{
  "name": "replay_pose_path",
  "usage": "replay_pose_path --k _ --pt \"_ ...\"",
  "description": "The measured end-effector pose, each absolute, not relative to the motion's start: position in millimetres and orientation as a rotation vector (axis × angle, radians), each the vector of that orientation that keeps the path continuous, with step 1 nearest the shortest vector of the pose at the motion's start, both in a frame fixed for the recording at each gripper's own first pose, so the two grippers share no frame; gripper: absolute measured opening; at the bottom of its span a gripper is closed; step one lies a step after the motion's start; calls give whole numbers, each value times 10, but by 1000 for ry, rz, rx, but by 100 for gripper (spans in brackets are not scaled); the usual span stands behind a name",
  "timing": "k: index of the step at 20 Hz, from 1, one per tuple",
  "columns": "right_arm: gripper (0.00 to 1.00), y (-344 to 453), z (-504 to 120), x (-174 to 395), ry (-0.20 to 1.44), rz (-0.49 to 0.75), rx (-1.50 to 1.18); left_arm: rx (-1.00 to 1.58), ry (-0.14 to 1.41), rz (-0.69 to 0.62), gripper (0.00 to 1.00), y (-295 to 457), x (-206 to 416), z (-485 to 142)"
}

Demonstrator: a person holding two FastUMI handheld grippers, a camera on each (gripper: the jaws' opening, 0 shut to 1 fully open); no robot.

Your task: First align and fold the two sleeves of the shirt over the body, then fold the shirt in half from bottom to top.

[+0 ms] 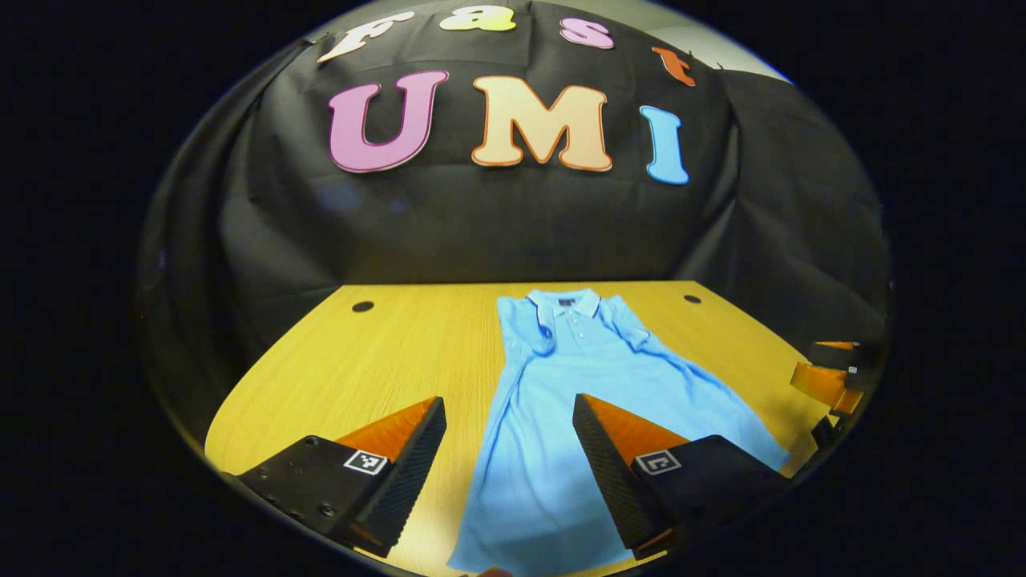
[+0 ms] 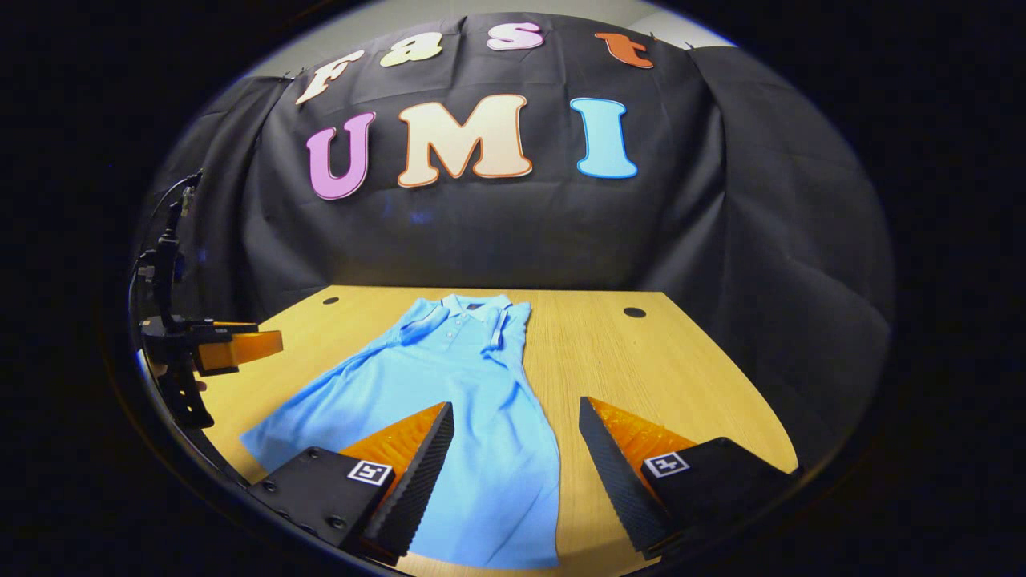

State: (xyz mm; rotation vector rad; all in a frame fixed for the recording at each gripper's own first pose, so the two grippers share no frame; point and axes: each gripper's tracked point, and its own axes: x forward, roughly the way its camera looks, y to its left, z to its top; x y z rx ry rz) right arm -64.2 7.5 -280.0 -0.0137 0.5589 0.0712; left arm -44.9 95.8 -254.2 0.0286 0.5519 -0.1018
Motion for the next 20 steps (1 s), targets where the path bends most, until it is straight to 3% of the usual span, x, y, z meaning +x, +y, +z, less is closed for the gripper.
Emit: replay_pose_path --k 3,4,9,10,11,12,16,18,20 --pt "94 72 -3026 -956 604 71 -27 27 614 -101 96 974 -859 -2785" --pt "98 70 -3102 -1044 620 71 -31 31 623 -101 96 978 -952 -2852" --pt "98 51 -3489 -1358 705 61 -41 48 728 -95 96 995 -1338 -3272" --pt "94 45 -3568 -1395 720 59 -41 49 747 -91 96 1004 -1392 -3344" --pt "99 34 -3647 -1429 737 56 -49 54 763 -85 96 1004 -1440 -3412" --pt "95 -7 -3722 -1462 751 47 -66 59 777 -84 96 1001 -1473 -3471" --pt "100 -43 -3873 -1528 801 33 -43 68 781 -76 98 1003 -1515 -3533" --pt "95 -31 -3901 -1553 819 42 -13 58 772 -82 98 990 -1509 -3523" --pt "98 54 -3900 -1572 837 83 0 56 754 -114 96 940 -1516 -3499"
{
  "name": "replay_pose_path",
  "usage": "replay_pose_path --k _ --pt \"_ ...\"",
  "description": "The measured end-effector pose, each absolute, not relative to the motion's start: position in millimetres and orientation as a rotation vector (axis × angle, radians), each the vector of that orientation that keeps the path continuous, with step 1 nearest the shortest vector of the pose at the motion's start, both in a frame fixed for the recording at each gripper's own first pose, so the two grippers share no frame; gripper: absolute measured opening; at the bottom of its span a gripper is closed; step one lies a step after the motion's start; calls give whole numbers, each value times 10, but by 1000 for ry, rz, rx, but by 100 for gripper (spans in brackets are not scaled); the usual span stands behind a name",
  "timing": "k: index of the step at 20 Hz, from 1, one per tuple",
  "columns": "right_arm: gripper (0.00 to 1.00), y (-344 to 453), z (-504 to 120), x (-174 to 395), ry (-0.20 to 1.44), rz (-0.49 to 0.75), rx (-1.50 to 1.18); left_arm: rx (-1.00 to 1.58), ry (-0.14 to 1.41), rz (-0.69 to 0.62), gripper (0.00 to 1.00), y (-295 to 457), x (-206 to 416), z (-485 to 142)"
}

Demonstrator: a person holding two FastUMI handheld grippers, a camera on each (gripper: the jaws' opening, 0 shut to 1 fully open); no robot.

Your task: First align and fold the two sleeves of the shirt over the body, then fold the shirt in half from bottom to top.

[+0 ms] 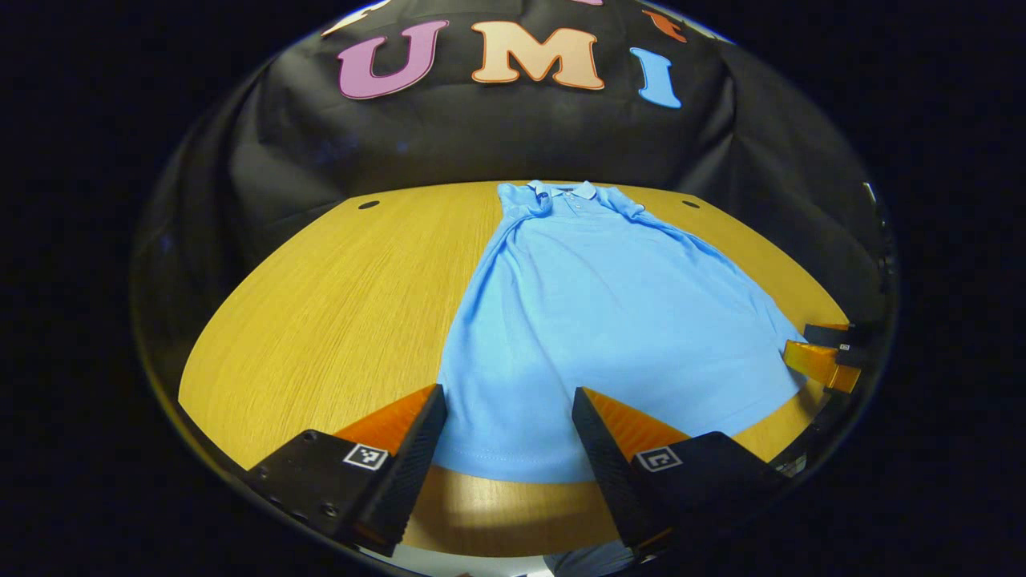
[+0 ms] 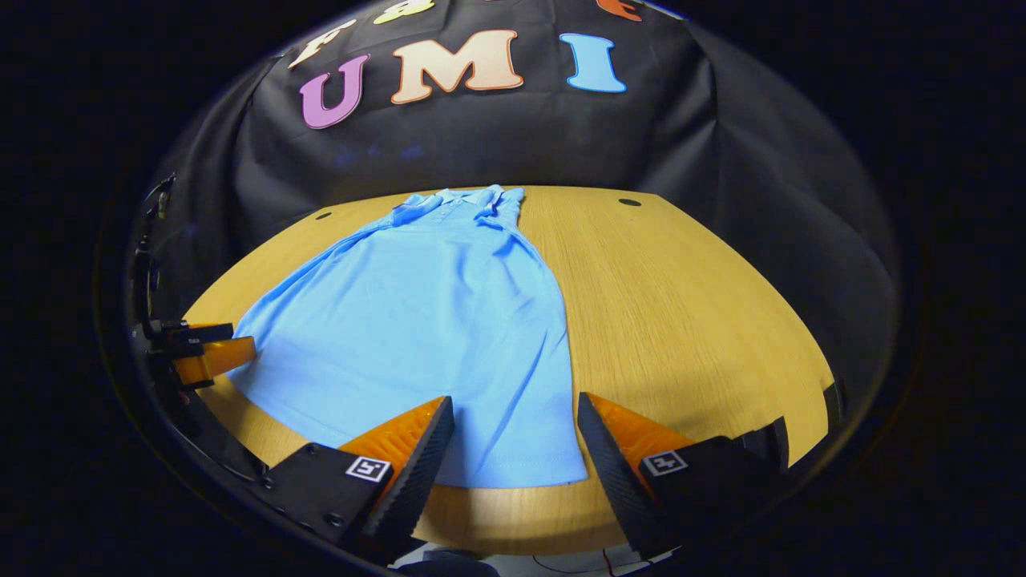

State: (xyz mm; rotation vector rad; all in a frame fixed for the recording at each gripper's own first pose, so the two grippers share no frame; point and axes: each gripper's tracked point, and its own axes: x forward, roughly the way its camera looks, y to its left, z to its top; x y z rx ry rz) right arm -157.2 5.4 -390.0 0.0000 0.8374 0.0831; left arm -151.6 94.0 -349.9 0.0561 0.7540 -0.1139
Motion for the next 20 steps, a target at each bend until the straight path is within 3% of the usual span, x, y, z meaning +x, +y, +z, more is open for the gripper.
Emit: replay_pose_path --k 1,4,5,6,7,11,20 --pt "80 111 -3899 -1589 840 104 -3 53 760 -135 91 861 -1523 -3533" --pt "26 265 -3914 -1622 853 137 33 20 762 -152 37 739 -1525 -3529" --pt "5 288 -3913 -1610 848 142 41 -7 762 -145 27 715 -1512 -3520" --pt "5 304 -3914 -1611 857 149 47 -28 761 -131 6 710 -1506 -3521" --pt "3 327 -3914 -1597 861 157 55 -44 762 -124 1 702 -1504 -3511" --pt "3 343 -3802 -1539 876 159 103 -19 821 -138 0 702 -1514 -3516" --pt "2 572 -3084 -751 749 191 192 -98 736 -166 0 624 -902 -2925"
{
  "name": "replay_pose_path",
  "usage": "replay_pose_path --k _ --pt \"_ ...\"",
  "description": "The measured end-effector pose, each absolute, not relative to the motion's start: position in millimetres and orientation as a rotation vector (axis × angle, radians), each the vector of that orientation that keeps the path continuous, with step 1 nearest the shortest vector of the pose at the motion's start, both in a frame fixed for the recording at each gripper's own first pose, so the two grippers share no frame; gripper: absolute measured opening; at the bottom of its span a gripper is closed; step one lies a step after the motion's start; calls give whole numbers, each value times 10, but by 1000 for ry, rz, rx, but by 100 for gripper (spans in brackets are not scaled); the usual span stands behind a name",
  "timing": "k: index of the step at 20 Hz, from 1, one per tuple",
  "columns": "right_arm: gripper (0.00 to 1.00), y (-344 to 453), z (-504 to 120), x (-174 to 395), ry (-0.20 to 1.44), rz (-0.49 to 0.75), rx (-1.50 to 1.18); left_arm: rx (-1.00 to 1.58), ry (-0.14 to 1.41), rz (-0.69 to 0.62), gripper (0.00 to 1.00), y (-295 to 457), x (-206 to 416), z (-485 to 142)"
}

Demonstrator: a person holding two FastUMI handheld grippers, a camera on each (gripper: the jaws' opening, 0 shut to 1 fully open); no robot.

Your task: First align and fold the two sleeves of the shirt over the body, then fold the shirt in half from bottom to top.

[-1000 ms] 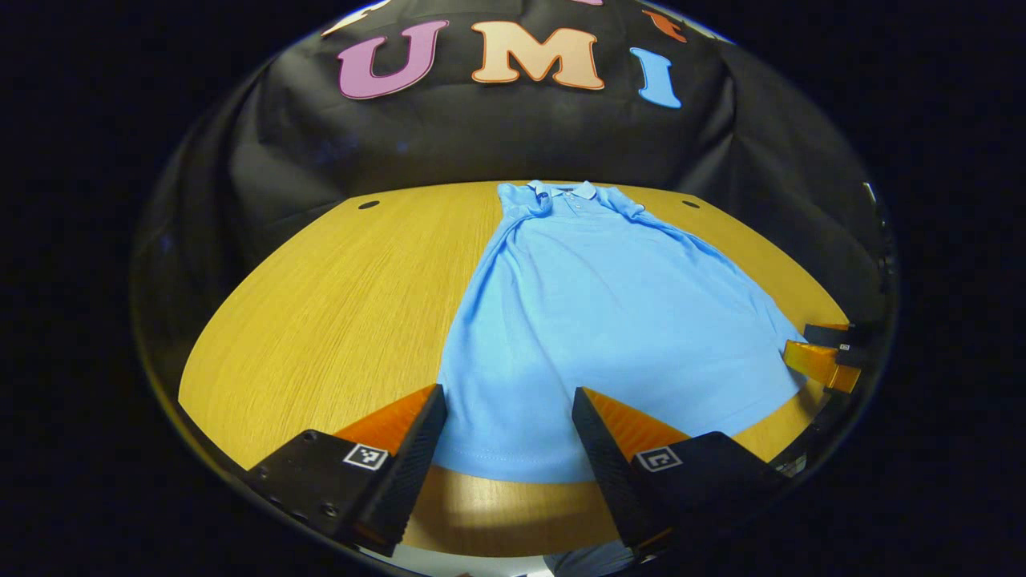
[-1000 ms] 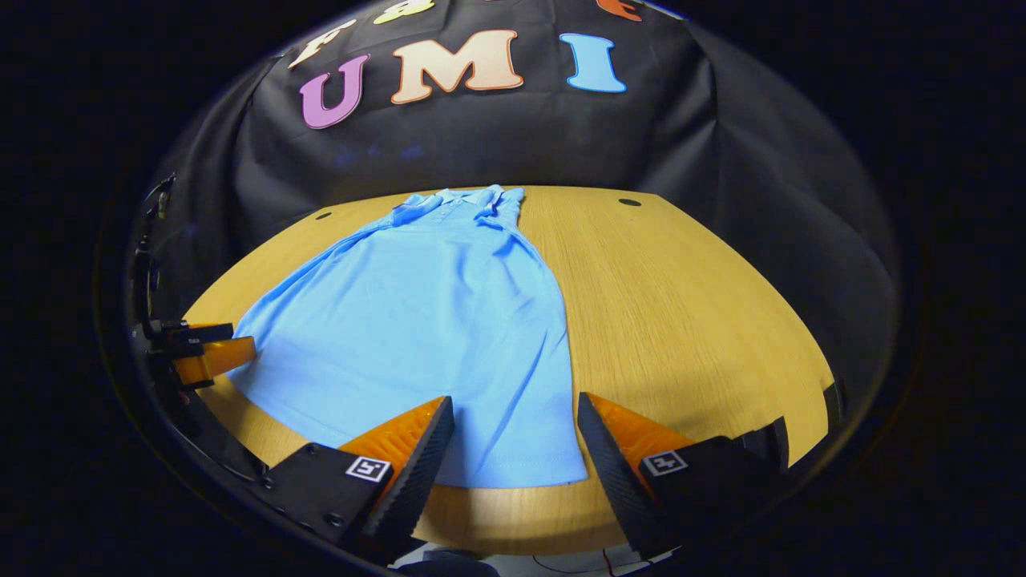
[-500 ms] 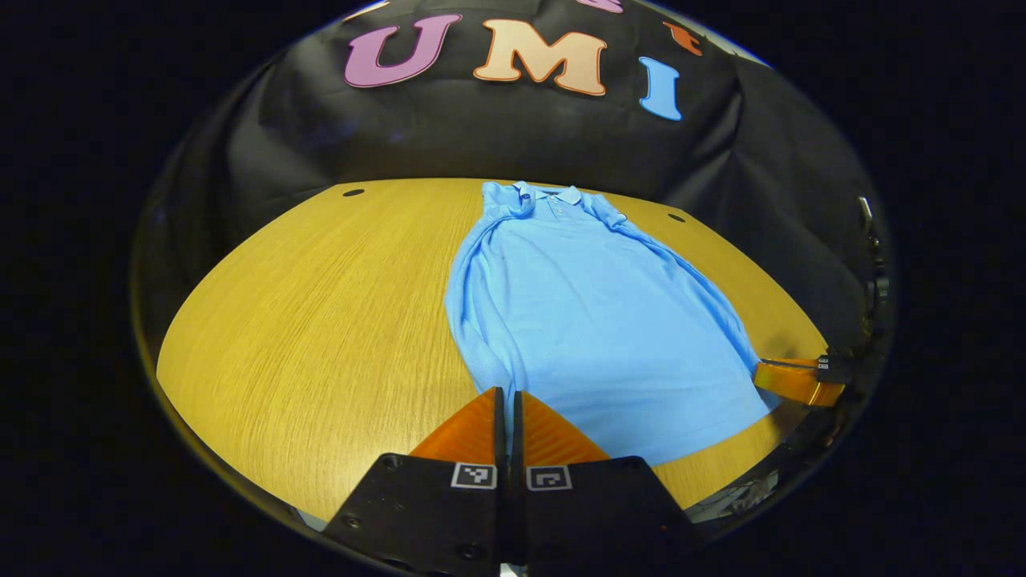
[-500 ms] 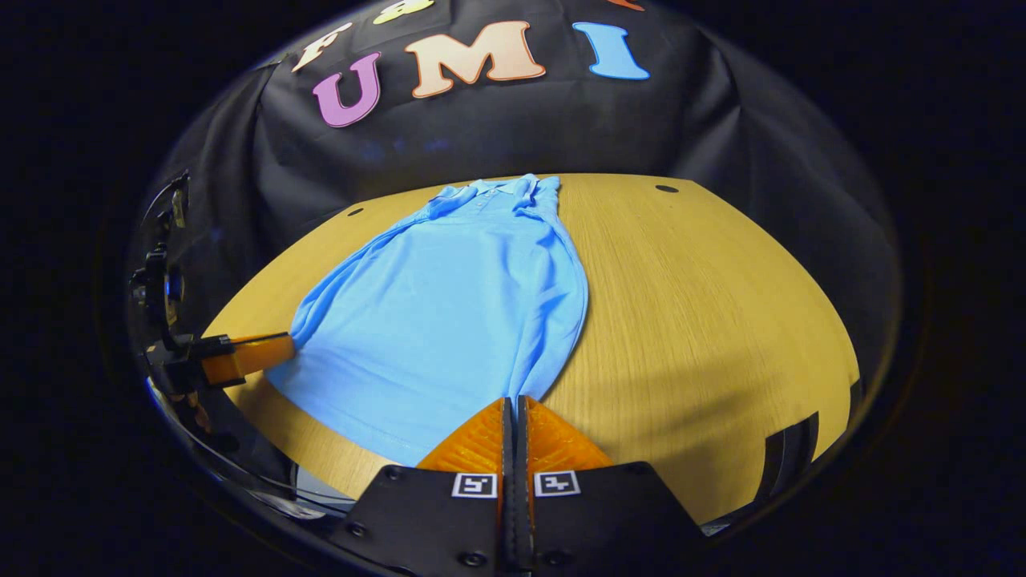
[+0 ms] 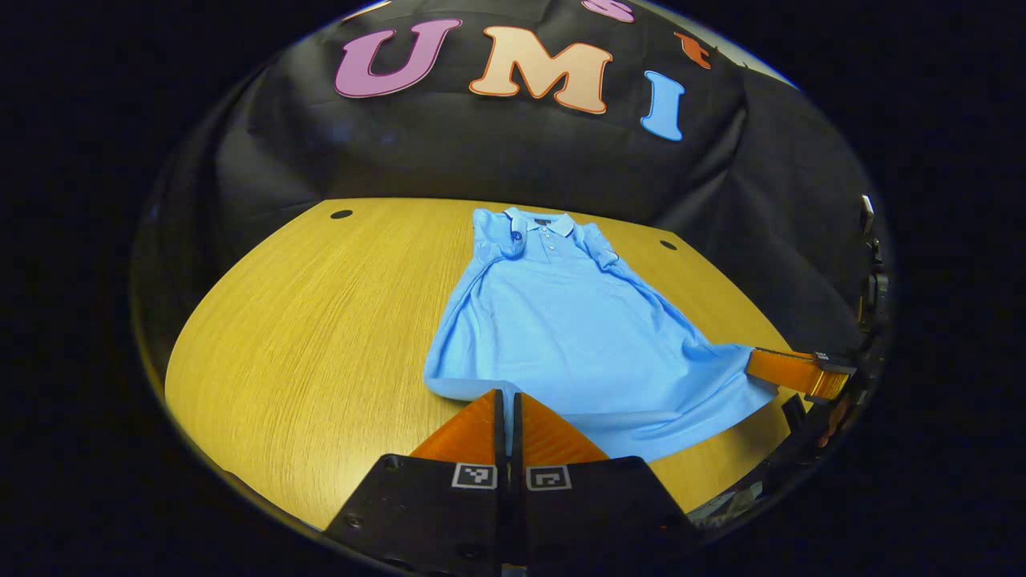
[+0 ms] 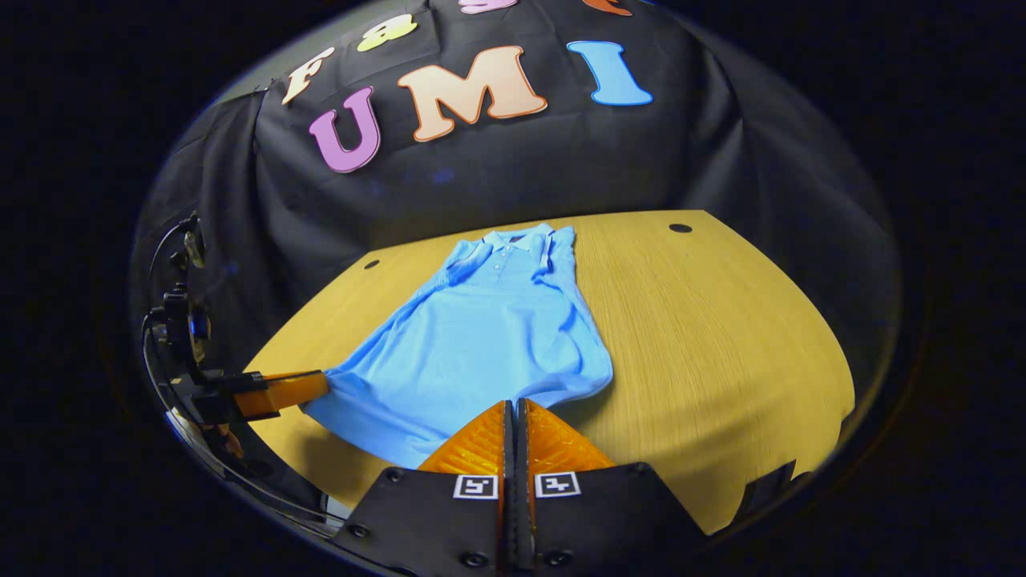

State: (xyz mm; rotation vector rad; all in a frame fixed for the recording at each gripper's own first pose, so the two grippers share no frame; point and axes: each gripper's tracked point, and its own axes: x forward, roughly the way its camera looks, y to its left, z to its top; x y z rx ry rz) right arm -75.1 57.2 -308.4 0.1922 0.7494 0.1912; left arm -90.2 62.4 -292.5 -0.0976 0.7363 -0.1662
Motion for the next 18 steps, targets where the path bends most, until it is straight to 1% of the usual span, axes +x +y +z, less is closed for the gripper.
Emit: replay_pose_path --k 4,9,11,13,18 --pt "2 606 -2929 -303 704 184 200 -105 698 -188 0 651 -509 -2738" --pt "3 687 -2838 339 658 158 207 -112 685 -196 0 718 81 -2675" --pt "2 726 -2898 648 634 146 207 -111 663 -190 0 778 401 -2651" --pt "2 714 -2801 934 617 133 208 -113 633 -197 0 814 732 -2594" --pt "2 668 -2868 1533 588 97 217 -105 590 -226 0 794 1436 -2525"
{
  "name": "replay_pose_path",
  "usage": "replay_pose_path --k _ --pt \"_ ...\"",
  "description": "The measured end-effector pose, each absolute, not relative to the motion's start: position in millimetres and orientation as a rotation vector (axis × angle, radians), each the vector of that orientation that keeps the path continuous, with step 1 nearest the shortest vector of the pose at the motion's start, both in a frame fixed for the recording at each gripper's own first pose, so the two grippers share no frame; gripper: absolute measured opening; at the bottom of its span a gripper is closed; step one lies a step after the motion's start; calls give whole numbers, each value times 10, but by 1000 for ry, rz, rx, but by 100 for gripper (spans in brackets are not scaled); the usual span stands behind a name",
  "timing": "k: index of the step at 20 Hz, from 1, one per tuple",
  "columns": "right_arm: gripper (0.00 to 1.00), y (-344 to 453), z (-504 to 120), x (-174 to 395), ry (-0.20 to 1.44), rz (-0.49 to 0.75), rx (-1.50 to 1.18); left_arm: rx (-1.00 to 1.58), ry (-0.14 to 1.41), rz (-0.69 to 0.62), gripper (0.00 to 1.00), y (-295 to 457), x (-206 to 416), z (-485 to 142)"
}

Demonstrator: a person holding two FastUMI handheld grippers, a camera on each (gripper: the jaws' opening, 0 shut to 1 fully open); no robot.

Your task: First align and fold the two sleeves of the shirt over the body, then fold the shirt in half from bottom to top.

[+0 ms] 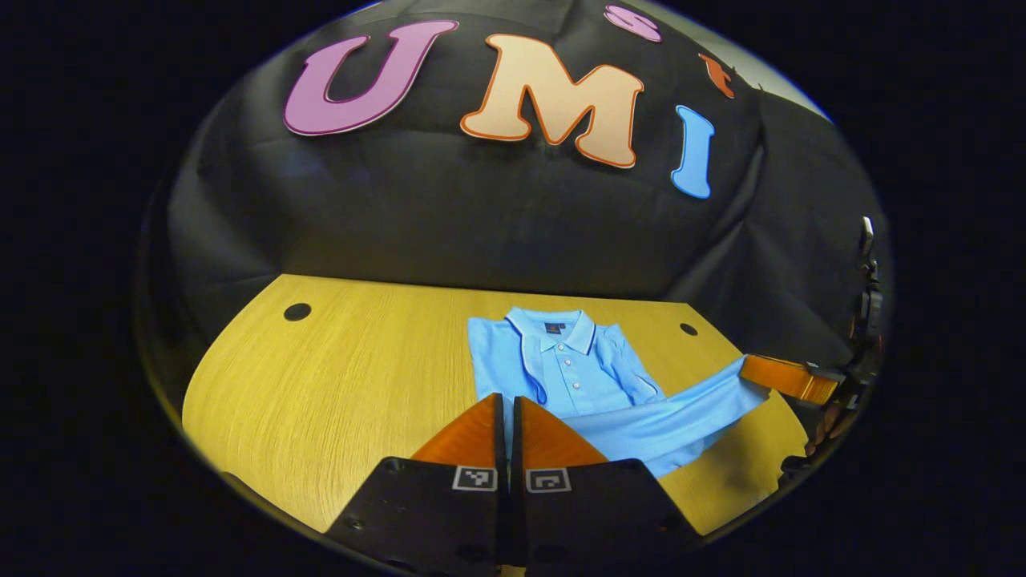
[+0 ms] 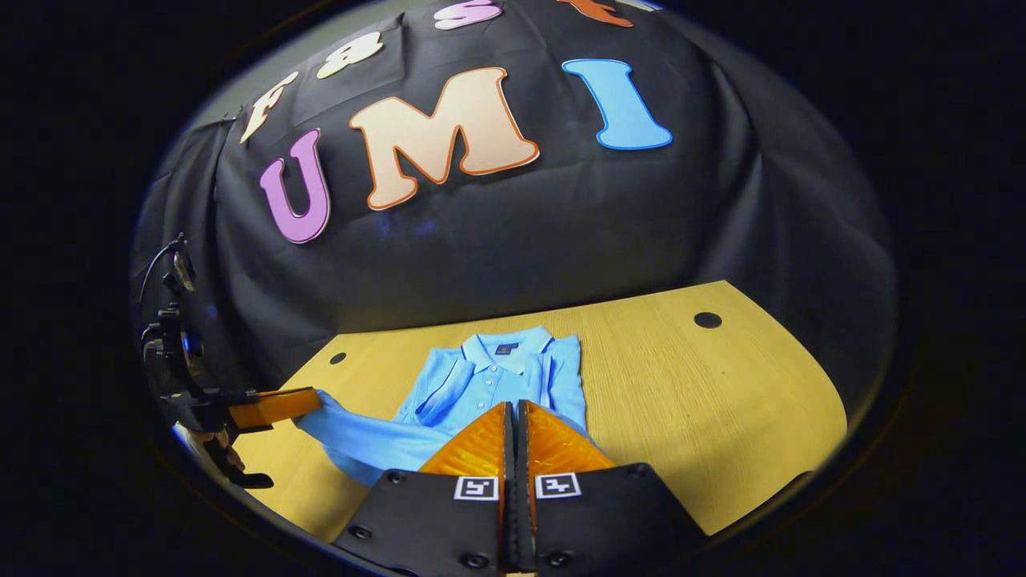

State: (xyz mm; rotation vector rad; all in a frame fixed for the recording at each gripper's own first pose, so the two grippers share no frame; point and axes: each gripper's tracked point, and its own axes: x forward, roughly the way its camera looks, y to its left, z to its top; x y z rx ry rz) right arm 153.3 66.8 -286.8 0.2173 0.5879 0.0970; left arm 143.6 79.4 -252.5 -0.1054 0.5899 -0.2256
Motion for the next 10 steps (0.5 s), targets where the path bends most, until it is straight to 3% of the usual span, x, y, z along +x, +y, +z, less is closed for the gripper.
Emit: replay_pose_path --k 10 --pt "3 486 -3357 2718 548 9 213 -106 547 -251 0 721 2696 -2690"
